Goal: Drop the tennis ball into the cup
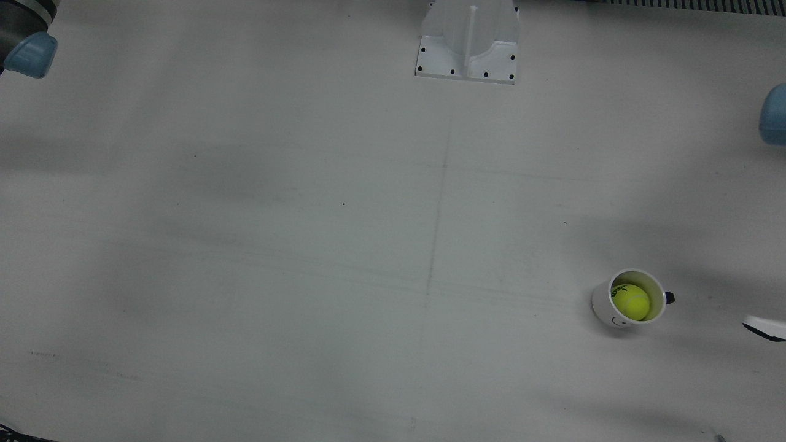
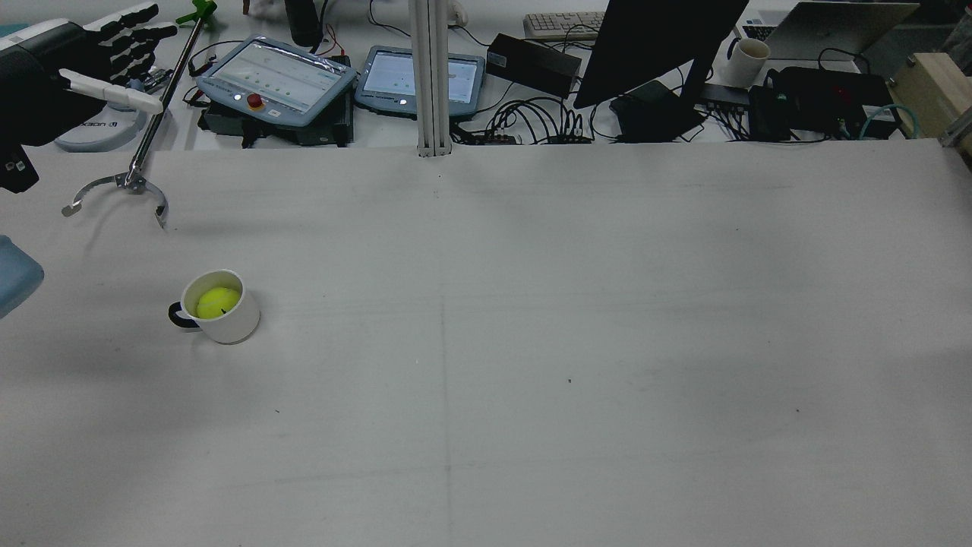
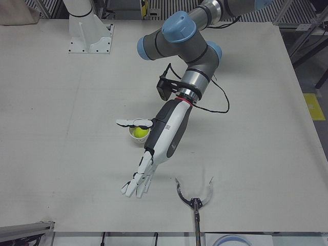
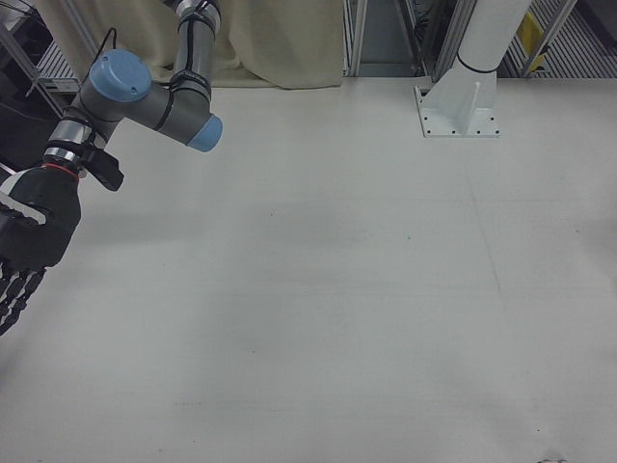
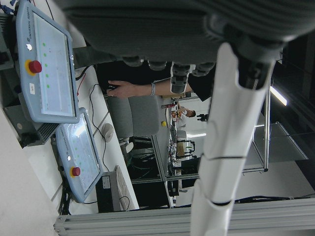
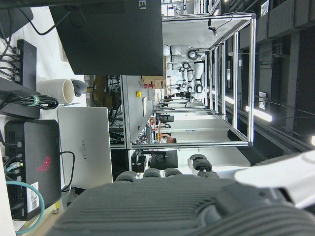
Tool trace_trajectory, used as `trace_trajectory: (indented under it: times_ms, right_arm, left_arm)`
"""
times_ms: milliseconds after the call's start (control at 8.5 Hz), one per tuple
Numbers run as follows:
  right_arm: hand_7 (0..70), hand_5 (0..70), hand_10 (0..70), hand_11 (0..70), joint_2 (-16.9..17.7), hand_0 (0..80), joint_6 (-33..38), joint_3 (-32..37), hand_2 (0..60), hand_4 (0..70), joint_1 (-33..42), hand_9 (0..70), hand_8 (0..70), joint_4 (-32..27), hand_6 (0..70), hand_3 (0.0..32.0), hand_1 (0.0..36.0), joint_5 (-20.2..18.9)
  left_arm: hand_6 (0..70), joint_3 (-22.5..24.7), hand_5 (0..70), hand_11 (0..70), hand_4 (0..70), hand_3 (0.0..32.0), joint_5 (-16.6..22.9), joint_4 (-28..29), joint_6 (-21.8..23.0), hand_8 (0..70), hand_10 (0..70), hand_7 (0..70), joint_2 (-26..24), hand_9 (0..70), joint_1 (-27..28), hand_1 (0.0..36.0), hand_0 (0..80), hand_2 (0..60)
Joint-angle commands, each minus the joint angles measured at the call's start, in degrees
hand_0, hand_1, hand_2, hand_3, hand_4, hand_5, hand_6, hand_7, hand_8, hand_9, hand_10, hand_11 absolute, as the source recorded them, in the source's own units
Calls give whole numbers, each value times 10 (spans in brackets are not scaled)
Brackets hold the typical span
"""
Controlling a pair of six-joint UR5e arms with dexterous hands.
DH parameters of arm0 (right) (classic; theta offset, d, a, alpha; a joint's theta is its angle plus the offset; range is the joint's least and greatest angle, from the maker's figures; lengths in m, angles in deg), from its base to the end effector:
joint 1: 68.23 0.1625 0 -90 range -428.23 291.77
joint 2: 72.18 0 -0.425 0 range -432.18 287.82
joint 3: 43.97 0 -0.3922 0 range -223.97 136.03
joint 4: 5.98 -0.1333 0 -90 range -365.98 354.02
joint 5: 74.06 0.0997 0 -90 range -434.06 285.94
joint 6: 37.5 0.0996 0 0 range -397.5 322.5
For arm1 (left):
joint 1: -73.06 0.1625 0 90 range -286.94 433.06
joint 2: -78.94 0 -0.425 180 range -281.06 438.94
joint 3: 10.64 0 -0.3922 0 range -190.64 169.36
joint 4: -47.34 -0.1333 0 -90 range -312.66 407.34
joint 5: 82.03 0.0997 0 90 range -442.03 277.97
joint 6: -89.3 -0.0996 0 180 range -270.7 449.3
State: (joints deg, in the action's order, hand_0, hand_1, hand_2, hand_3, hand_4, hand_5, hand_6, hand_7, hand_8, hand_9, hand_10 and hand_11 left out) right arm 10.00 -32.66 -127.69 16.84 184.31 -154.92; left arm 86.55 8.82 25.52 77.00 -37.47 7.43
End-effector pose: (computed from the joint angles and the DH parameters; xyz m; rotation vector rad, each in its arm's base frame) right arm 0.1029 -0.5428 0.6865 -0.0152 1.9835 -2.3024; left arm 0.1413 -0.6315 0.4034 -0.2405 2.1511 -1.6652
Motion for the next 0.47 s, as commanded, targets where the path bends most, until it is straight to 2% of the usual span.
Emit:
trace_trajectory:
  times_ms: [0,118,235,353]
  right_arm:
    - [0,0,0,0,0,0,0,1,0,0,0,0,0,0,0,0,0,0]
    - [0,0,0,0,0,0,0,1,0,0,0,0,0,0,0,0,0,0]
    - [0,0,0,0,0,0,0,1,0,0,0,0,0,0,0,0,0,0]
    - [0,0,0,0,0,0,0,1,0,0,0,0,0,0,0,0,0,0]
  left_arm:
    - [64,4,72,0,14,0,0,9,1,7,0,182,2,22,-19,333,710,24]
    - [10,7,54,0,12,0,0,9,1,0,0,197,2,25,-18,338,688,34]
    - [20,9,59,0,13,0,0,9,0,0,0,190,1,24,-11,335,666,54]
    - [103,8,77,0,14,0,0,9,0,15,0,174,-4,20,-7,332,661,83]
